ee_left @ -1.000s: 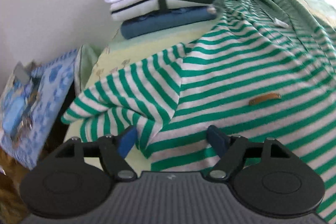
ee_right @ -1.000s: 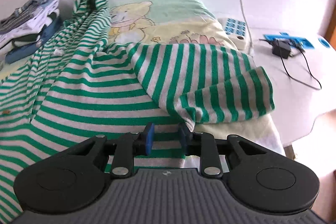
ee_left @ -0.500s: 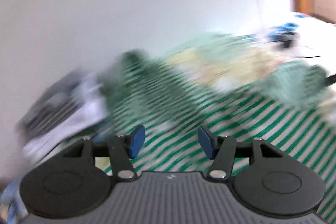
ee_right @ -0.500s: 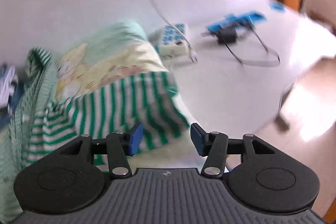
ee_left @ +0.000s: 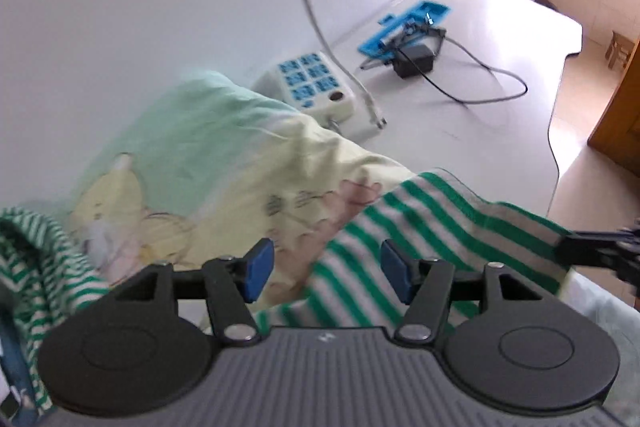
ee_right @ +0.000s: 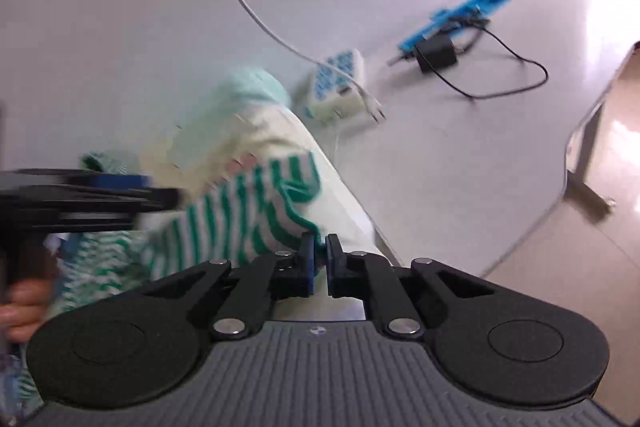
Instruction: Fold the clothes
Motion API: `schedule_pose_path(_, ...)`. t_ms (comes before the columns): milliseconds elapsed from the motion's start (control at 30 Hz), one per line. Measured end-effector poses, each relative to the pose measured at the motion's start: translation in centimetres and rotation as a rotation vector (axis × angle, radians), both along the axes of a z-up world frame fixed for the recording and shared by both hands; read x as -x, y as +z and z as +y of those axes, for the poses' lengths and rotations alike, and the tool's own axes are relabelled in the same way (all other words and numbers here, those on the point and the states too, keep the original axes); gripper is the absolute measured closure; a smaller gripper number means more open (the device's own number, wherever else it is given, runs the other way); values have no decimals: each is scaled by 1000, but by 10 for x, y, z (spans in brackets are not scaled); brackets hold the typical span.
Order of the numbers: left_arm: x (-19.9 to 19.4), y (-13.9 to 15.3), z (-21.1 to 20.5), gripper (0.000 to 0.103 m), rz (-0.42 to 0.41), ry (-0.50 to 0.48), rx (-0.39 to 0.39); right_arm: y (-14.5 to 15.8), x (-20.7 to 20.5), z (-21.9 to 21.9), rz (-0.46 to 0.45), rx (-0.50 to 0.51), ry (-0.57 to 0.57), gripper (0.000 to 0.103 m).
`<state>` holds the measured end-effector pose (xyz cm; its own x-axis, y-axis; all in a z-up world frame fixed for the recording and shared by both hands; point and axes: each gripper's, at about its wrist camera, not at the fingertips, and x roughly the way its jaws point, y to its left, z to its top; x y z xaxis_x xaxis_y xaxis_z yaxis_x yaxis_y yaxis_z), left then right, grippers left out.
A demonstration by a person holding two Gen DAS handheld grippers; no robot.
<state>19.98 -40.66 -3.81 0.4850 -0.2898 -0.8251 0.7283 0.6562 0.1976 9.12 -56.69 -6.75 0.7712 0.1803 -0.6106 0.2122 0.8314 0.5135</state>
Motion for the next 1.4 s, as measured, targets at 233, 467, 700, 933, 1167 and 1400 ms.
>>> schedule_pose_path(233,-4,-23,-19,28,25,-21,-17,-4,10,0,54,53,75,97)
schedule_pose_path(467,2,-18,-5,30,-24,-5,35,0,9,-1,61,103,98,89)
schedule_pose_path(700,14,4,95,26,-77,152,119,18,-11,29,-24,169,202,67)
schedule_pose_path(933,10,-11,200,40,-77,330,72,73,-87,89,-17,53,388,66)
schedule_pose_path(1167,6,-27,259,36,-71,392,42,125,-214,197,62,228,696,64)
schedule_pose_path(1400,20,-37,265,36,-142,352,93,127,-290,302,-147,631,809,58)
